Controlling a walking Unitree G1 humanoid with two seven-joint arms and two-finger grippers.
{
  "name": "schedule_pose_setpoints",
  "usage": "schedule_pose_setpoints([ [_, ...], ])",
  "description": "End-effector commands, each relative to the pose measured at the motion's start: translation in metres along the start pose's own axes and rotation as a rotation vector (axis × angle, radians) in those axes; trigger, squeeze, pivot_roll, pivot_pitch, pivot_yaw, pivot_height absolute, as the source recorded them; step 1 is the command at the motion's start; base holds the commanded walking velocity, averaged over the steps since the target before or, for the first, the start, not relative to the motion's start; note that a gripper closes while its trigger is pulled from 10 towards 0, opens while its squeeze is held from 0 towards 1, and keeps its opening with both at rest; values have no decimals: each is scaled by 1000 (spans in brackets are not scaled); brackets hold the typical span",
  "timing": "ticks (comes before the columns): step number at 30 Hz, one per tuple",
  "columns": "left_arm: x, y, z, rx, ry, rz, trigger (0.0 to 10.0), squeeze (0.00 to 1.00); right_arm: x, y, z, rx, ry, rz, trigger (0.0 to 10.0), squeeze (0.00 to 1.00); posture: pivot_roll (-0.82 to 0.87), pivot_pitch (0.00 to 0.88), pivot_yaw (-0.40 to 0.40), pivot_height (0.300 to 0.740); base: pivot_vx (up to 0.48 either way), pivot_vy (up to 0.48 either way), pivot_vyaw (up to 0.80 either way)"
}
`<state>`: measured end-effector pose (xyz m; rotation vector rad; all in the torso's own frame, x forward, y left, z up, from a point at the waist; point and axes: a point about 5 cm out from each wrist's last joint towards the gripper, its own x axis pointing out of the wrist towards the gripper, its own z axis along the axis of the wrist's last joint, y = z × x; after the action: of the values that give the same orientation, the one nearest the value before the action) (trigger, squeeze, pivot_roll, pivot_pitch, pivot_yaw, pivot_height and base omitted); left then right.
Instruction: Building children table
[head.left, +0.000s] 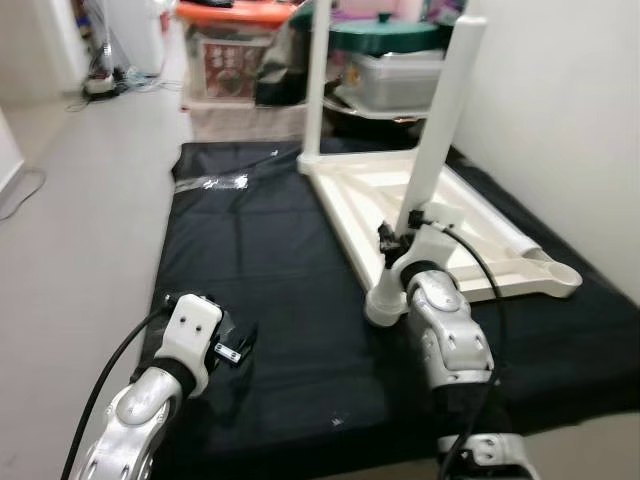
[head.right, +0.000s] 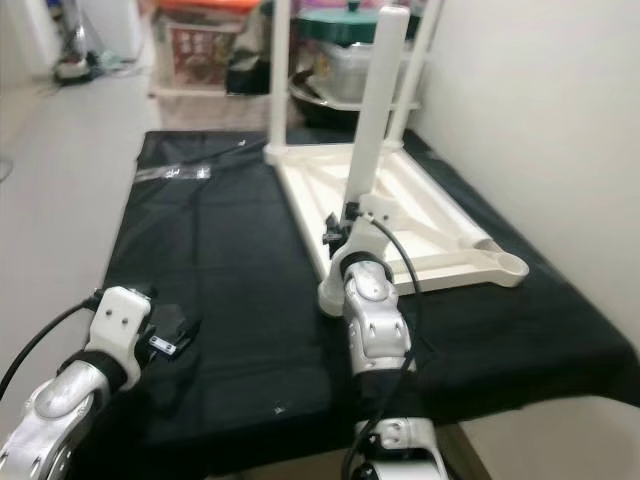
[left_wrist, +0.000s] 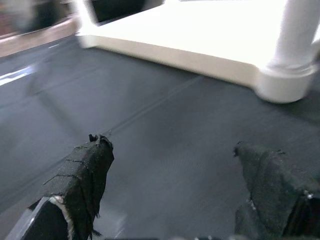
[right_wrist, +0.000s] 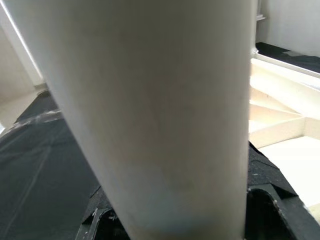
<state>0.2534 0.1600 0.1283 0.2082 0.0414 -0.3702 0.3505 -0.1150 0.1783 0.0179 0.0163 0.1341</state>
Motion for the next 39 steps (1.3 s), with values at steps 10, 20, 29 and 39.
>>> schedule_pose_setpoints([
  [10,2,2,-1,6,1,-10,10000,0,-7,54,42,-15,-180,953,10000,0,69,0,-109,740,0,0,0],
  [20,-4,5,-1,3,6,11,10000,0,-11,64,3,32,-43,1131,0,0,92,0,-124,740,0,0,0],
  [29,-9,4,-4,1,21,6,10000,0,24,23,-19,-8,127,255,0,0,82,0,-112,740,0,0,0],
  [39,4,1,3,6,0,-47,10000,0,3,6,-9,-75,42,5,10000,0,47,0,-67,740,0,0,0],
])
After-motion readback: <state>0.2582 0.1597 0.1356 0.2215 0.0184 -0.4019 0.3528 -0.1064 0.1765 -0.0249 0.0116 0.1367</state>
